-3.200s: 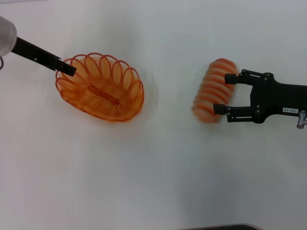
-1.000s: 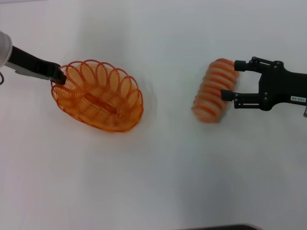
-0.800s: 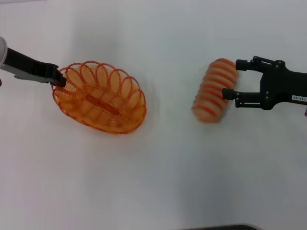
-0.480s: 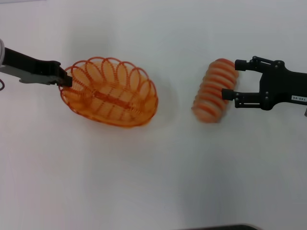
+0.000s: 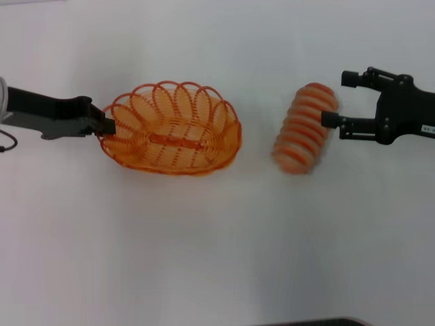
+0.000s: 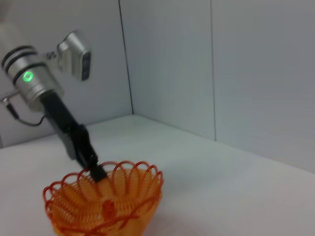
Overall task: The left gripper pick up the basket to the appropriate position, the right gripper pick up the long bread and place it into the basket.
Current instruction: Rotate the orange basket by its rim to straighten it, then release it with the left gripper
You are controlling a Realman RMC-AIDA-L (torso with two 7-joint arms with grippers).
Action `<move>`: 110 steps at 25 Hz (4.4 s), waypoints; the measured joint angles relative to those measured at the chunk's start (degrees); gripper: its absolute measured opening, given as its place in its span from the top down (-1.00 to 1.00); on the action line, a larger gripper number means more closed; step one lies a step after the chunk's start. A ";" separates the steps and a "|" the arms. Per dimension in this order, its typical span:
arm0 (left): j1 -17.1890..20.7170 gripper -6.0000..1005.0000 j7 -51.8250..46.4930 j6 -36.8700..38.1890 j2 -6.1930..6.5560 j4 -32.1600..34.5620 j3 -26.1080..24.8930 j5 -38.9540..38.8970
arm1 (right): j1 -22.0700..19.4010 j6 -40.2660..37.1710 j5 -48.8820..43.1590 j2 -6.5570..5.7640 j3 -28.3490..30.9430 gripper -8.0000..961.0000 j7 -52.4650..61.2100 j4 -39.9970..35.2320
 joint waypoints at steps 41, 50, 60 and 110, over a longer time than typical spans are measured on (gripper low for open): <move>6.32 0.83 -1.90 -7.16 -4.09 3.96 3.90 -4.22 | 0.69 -0.80 1.89 0.18 0.64 -0.93 -0.29 -0.09; 6.69 0.82 -2.57 -8.91 -4.06 4.34 4.75 -4.55 | 1.03 -0.61 1.69 0.11 0.65 -0.93 -0.29 -0.09; 6.45 0.80 -3.45 -9.68 -3.99 4.44 4.85 -4.29 | 1.17 -0.44 1.77 0.14 0.65 -0.94 -0.33 -0.09; 6.11 -0.05 -3.02 -11.02 -3.35 5.21 7.61 -7.64 | 1.69 0.57 1.62 0.14 0.63 -0.95 -0.99 0.20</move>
